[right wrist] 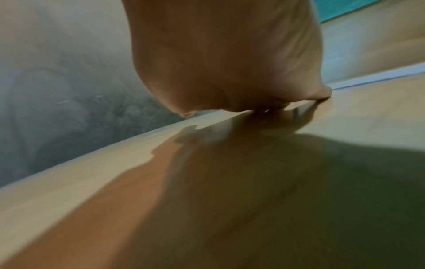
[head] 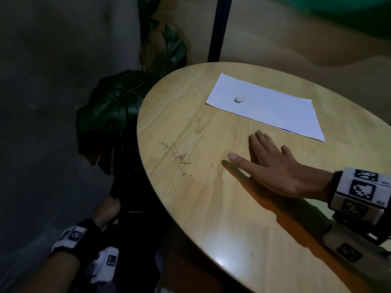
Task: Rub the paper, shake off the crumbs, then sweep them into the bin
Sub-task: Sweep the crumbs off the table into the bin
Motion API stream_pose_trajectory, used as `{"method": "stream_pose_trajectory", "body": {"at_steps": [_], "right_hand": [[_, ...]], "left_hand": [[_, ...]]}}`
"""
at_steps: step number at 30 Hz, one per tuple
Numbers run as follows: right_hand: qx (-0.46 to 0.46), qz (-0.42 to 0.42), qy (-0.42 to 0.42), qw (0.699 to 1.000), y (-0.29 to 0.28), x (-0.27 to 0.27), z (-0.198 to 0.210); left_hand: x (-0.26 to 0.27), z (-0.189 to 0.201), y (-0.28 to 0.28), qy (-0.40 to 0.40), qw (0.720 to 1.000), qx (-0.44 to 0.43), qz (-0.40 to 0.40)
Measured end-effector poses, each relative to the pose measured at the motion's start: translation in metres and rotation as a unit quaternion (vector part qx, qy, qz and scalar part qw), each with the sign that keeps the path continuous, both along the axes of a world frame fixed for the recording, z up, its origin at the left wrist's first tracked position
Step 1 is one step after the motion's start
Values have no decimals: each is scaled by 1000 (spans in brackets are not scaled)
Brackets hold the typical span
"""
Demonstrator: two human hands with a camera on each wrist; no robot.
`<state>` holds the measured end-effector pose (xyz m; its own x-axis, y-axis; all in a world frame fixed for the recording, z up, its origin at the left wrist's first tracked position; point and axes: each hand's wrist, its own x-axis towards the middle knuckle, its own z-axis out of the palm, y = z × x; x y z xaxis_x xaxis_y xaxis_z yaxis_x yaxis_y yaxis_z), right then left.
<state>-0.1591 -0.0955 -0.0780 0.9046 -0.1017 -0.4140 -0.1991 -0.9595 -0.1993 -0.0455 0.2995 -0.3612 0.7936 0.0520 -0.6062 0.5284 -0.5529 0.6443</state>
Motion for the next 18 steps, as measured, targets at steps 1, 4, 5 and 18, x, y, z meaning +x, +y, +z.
{"method": "stream_pose_trajectory", "body": {"at_steps": [1, 4, 5, 18], "right_hand": [[-5, 5, 2, 1000, 5, -3, -2], [-18, 16, -2, 1000, 23, -7, -6], [-18, 14, -9, 1000, 31, -6, -7], [45, 84, -47, 994, 163, 16, -7]], "left_hand": [[-7, 25, -7, 2, 1000, -17, 19], [-41, 91, -10, 0, 1000, -3, 15], [-47, 104, -7, 1, 1000, 2, 14], [-87, 228, 0, -76, 995, 58, 5]]}}
